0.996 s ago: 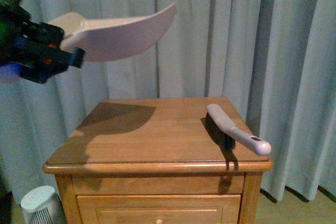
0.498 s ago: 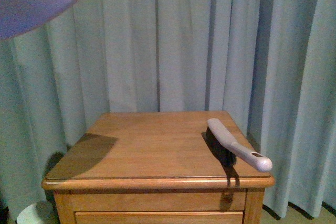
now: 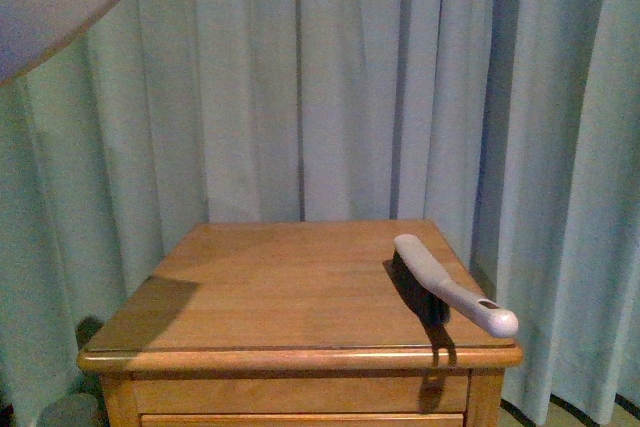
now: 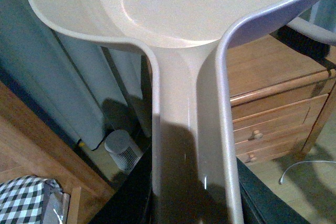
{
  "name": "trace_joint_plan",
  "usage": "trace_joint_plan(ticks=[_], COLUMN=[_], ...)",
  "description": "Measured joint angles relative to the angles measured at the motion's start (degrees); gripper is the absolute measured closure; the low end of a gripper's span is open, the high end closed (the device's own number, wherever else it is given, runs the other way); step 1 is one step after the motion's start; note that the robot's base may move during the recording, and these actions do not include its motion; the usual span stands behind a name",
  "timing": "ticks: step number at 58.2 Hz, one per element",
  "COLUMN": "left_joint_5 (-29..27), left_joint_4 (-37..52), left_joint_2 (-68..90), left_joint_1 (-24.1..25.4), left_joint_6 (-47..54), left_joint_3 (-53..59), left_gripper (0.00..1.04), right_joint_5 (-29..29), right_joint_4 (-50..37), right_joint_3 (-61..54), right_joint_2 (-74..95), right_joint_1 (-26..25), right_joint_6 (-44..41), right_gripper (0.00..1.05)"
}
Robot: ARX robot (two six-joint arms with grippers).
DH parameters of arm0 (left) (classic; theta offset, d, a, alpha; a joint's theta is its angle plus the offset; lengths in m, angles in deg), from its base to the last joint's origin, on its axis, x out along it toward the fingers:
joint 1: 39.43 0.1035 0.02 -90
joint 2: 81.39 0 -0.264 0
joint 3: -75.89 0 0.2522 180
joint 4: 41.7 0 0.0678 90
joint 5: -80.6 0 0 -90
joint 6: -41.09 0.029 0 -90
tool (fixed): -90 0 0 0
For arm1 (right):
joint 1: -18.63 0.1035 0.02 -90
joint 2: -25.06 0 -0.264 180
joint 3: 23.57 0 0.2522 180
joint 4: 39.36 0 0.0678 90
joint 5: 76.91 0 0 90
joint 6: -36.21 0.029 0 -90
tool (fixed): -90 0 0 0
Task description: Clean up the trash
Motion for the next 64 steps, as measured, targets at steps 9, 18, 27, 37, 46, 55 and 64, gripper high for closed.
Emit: trace_joint_plan(ticks=[9,18,27,37,46,55,64], left_joint_5=[0.0,-0.02,0.0,0.0,0.0,0.0,0.0], left_joint_4=[0.0,0.0,0.02,0.02,0.0,0.02,0.0], left_joint_2=[0.0,0.0,0.0,0.0,0.0,0.0,0.0], left_joint_1=[0.0,0.0,0.0,0.0,0.0,0.0,0.0], left_joint_6=[0.0,0.02,0.02,0.0,0.02,0.02,0.0], left_joint_3=[0.0,0.0,0.0,0.0,0.0,0.0,0.0], left_gripper=[0.78,0.78,0.78,0.78,0.78,0.78,0.78], right_joint_5=[6.01,8.74,8.94,9.73,10.14,9.9,9.73], right_joint_4=[7.69,16.7,19.87,21.16,20.57,20.44,19.56], right_joint_3=[17.81,34.34,46.66,51.84,54.66,57.07,57.46], right_joint_2=[18.75,36.61,51.39,60.0,65.26,69.2,70.73], right_joint_1=[-0.35,0.07,1.62,3.56,5.38,6.36,6.27], right_joint_6=[4.63,9.31,11.02,11.45,11.5,11.26,10.19], right_gripper=[0.07,0.07,0.07,0.07,0.07,0.07,0.07])
